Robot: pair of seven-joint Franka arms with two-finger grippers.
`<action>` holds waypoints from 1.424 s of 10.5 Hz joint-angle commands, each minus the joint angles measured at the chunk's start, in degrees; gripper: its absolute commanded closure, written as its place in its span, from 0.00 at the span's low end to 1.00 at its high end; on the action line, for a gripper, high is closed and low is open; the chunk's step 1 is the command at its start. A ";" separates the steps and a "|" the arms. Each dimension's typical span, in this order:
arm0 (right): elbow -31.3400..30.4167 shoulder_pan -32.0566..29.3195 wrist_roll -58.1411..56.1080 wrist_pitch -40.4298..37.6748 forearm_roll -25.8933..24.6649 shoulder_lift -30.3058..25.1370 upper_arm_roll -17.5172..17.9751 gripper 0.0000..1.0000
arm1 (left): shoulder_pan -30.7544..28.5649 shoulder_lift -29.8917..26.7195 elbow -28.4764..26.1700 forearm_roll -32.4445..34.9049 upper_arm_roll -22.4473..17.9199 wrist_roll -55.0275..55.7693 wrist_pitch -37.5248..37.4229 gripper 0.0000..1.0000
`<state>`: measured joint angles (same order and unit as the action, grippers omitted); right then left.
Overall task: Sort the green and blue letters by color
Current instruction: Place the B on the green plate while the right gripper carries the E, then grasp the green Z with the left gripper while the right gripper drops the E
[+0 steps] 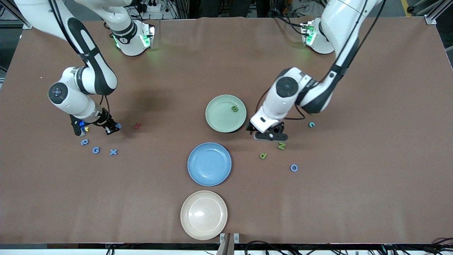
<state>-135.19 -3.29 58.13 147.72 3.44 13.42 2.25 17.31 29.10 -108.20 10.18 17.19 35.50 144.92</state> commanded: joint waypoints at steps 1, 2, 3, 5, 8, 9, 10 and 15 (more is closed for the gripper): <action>4.12 0.04 -1.00 -3.75 -6.65 -2.18 6.68 1.00 | -4.81 4.72 3.34 1.51 0.39 -12.97 -0.78 0.01; 6.58 0.13 -1.17 -4.36 -8.87 -1.48 9.15 1.00 | -5.00 5.96 4.04 1.60 -0.22 -15.01 -0.87 0.04; 10.60 1.78 -1.26 -5.84 -8.89 0.36 10.82 1.00 | -4.74 7.10 4.57 2.55 -2.14 -17.72 -0.78 0.05; 21.23 4.51 -1.00 -9.81 -9.33 6.93 15.13 1.00 | -4.74 8.61 5.02 3.97 -2.78 -20.39 -0.87 0.08; 33.11 9.70 0.06 -9.47 -9.68 16.69 16.03 1.00 | -4.30 9.84 4.93 3.97 -2.86 -20.30 -1.04 0.15; 36.45 11.19 -0.29 -9.46 -9.77 19.07 15.94 1.00 | -4.30 10.01 4.67 4.06 -2.78 -20.30 -1.04 0.21; 39.36 12.16 -0.38 -9.46 -10.64 21.36 15.94 1.00 | -4.30 10.02 4.49 4.06 -2.78 -20.30 -1.04 0.25; 49.22 16.48 0.06 -8.68 -14.33 29.54 15.85 0.99 | -5.35 9.75 3.53 4.15 -2.78 -20.56 -1.13 0.72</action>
<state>-90.78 12.01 57.36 139.34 -8.30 39.14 18.06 12.34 38.90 -104.39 12.89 14.37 15.28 144.44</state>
